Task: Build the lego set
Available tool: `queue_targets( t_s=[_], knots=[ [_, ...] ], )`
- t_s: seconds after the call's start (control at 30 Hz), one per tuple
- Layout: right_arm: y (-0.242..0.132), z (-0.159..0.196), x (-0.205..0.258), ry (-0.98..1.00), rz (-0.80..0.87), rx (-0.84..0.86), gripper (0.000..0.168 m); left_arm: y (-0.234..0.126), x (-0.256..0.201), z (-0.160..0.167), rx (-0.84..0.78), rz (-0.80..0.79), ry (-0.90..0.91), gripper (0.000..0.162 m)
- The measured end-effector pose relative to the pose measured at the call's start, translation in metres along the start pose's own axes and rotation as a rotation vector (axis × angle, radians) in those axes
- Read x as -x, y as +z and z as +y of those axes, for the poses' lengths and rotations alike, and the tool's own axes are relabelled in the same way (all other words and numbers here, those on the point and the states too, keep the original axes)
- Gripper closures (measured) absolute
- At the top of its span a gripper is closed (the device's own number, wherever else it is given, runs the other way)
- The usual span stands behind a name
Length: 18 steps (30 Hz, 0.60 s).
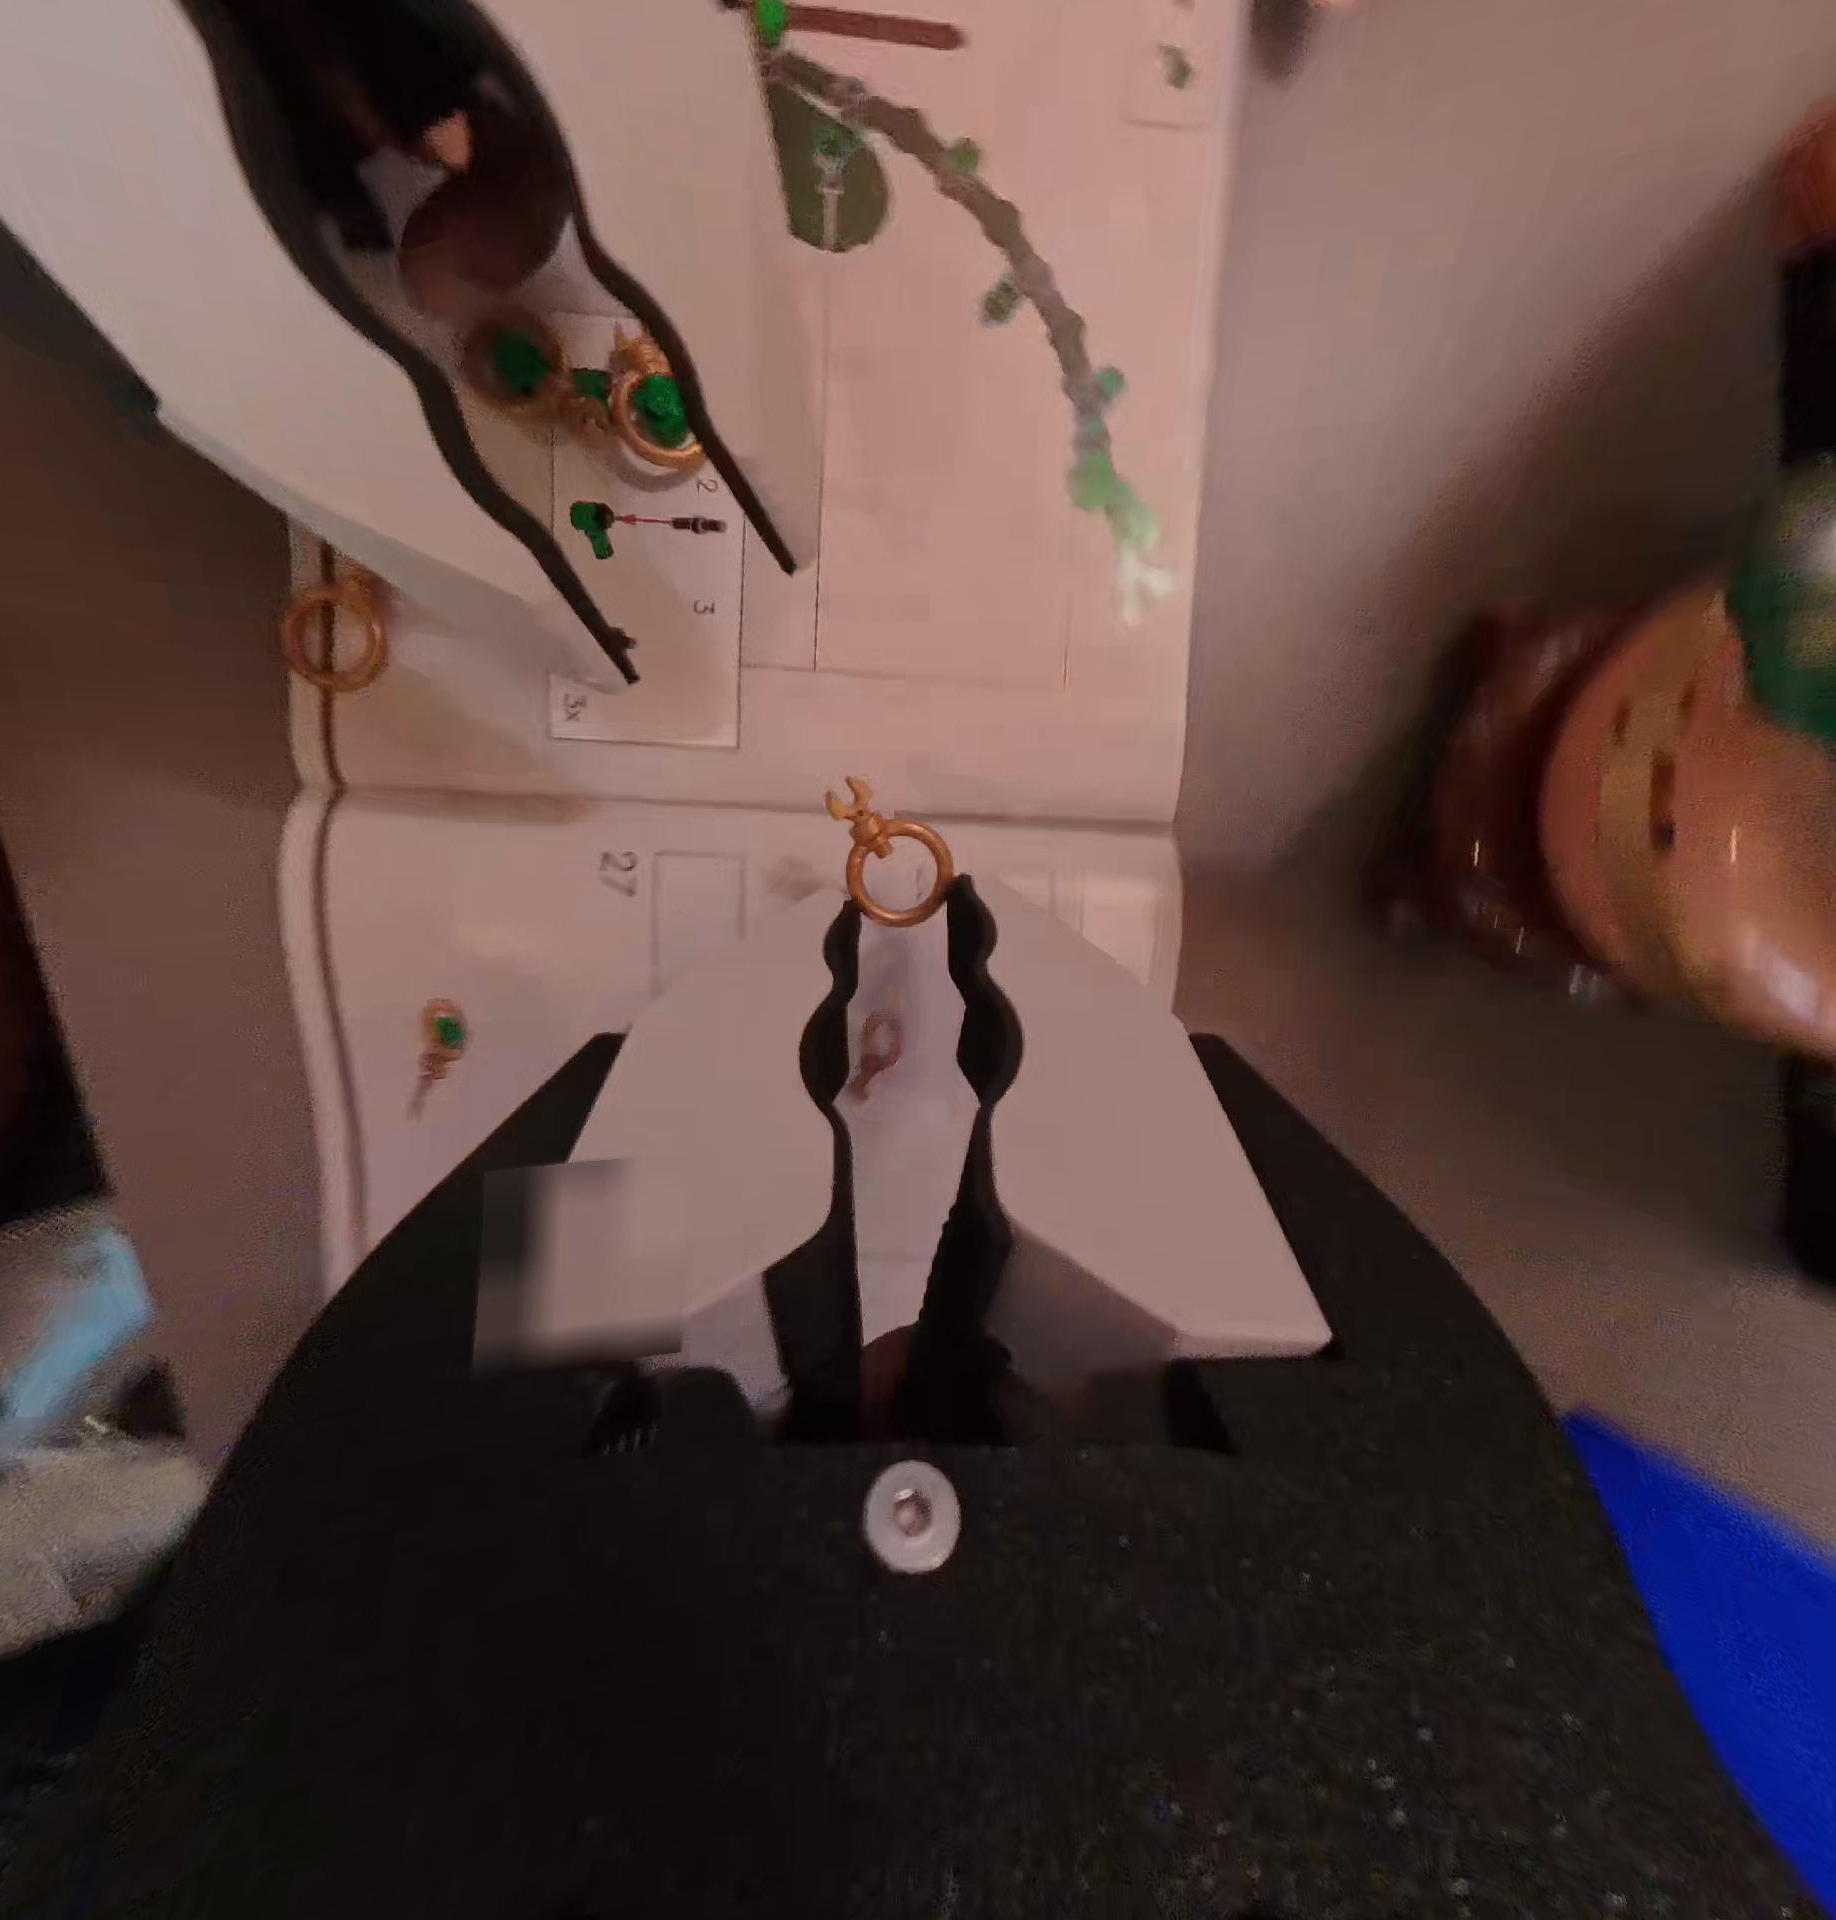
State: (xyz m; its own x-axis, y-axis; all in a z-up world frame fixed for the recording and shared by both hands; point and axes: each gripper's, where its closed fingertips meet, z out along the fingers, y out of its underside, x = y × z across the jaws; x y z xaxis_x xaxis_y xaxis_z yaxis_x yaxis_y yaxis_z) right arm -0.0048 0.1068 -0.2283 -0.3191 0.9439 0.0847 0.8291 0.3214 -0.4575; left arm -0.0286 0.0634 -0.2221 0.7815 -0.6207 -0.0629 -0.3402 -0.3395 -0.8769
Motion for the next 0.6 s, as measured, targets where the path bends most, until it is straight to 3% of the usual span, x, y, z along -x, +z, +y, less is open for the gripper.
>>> queue_targets(
  t_s=[0.13, 0.23, 0.33, 0.6],
  knots=[
    [-0.020, 0.030, 0.024, 0.280, 0.095, -0.057, 0.152, 0.006, -0.026, -0.021, 0.014, 0.087, -0.015, 0.127],
    [-0.019, 0.039, 0.045, 0.442, 0.043, -0.169, 0.152, 0.018, -0.045, -0.031, 0.052, 0.153, 0.034, 0.125],
    [-0.017, 0.045, 0.057, 0.546, -0.031, -0.276, 0.152, 0.038, -0.052, -0.017, 0.162, 0.206, 0.081, 0.125],
    [-0.010, 0.053, 0.067, 0.539, -0.093, -0.310, 0.152, 0.055, -0.070, 0.004, 0.262, 0.289, 0.183, 0.140]
  ],
)
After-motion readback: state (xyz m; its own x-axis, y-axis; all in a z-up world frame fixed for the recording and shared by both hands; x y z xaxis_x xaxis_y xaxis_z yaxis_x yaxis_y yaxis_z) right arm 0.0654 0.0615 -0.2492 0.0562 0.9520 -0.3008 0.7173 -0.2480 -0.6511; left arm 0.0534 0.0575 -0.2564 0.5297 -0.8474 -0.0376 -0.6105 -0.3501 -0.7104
